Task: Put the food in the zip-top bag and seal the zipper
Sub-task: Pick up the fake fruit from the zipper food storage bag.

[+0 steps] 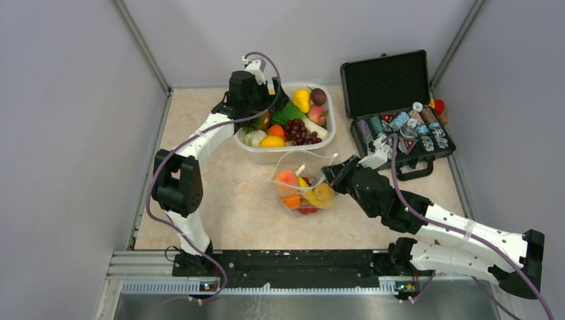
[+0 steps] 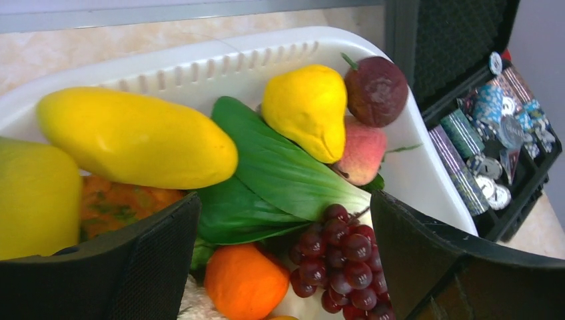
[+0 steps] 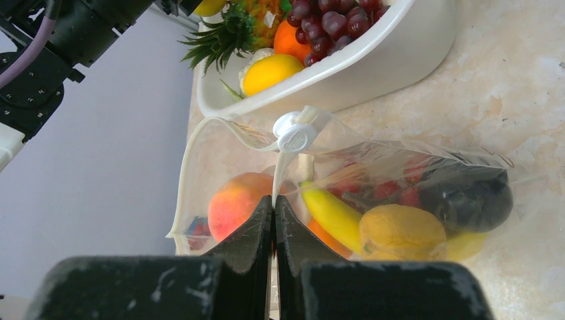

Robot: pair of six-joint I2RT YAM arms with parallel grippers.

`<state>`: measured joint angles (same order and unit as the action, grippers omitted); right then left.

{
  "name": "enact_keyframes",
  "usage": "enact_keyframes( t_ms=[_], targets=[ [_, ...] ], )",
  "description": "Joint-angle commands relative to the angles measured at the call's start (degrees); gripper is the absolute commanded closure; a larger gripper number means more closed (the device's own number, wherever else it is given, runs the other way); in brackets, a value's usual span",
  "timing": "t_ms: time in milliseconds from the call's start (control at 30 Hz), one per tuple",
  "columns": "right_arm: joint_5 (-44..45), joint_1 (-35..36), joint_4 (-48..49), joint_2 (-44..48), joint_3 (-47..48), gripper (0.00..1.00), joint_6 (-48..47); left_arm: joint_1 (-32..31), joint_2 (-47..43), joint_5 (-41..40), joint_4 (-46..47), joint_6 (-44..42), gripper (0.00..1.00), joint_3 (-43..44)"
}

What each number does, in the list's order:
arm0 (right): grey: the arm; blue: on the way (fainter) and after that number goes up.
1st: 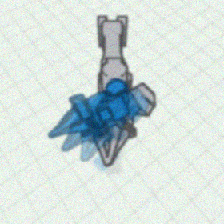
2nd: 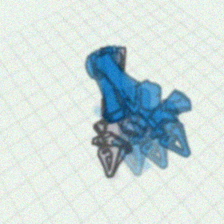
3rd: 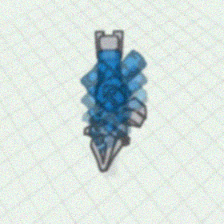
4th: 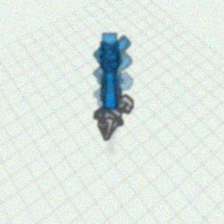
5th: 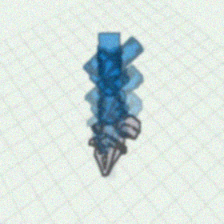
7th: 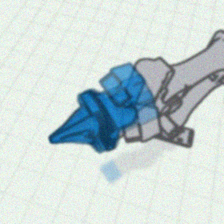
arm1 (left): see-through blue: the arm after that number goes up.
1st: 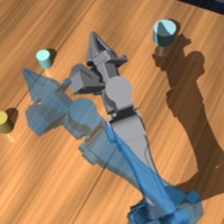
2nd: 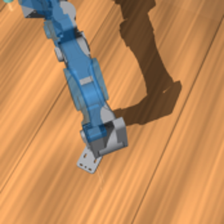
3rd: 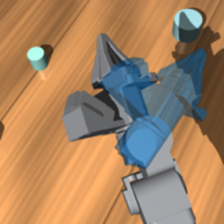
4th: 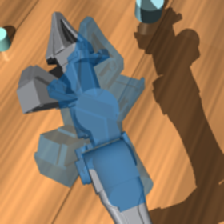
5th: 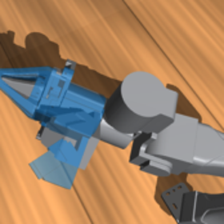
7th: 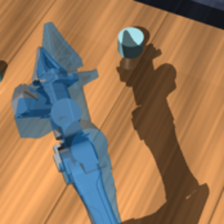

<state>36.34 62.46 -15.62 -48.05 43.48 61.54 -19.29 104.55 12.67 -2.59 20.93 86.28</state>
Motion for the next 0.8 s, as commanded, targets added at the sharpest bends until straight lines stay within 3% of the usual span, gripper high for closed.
enact_keyframes(
  t_ms=[0,133,300,500,633,767],
  targets=[
    [1.19,0.36,2.70,0.42,0.46,1.00,-0.87,-1.77,-0.42,4.49,1.09,-4.51,0.05,1.74],
    [1.17,0.35,2.74,0.42,0.17,1.00,-0.73,-3.42,-1.32,9.67,-1.96,-11.06,0.07,-0.73],
    [0.82,0.38,3.47,0.43,-0.41,1.00,-0.68,-5.63,-2.58,10.42,-3.57,-16.19,0.07,-4.16],
    [0.43,0.38,3.84,0.45,-0.42,1.00,-0.81,-7.16,1.66,10.38,-7.62,-19.13,0.07,-1.01],
    [-0.07,0.38,3.83,0.57,-0.54,1.00,-0.81,-7.30,4.02,8.15,-9.18,-19.05,0.12,0.45],
    [-0.38,0.38,4.79,0.82,-1.19,1.00,-0.59,-7.61,5.43,6.43,-8.58,-18.76,0.28,1.04]
  ],
)
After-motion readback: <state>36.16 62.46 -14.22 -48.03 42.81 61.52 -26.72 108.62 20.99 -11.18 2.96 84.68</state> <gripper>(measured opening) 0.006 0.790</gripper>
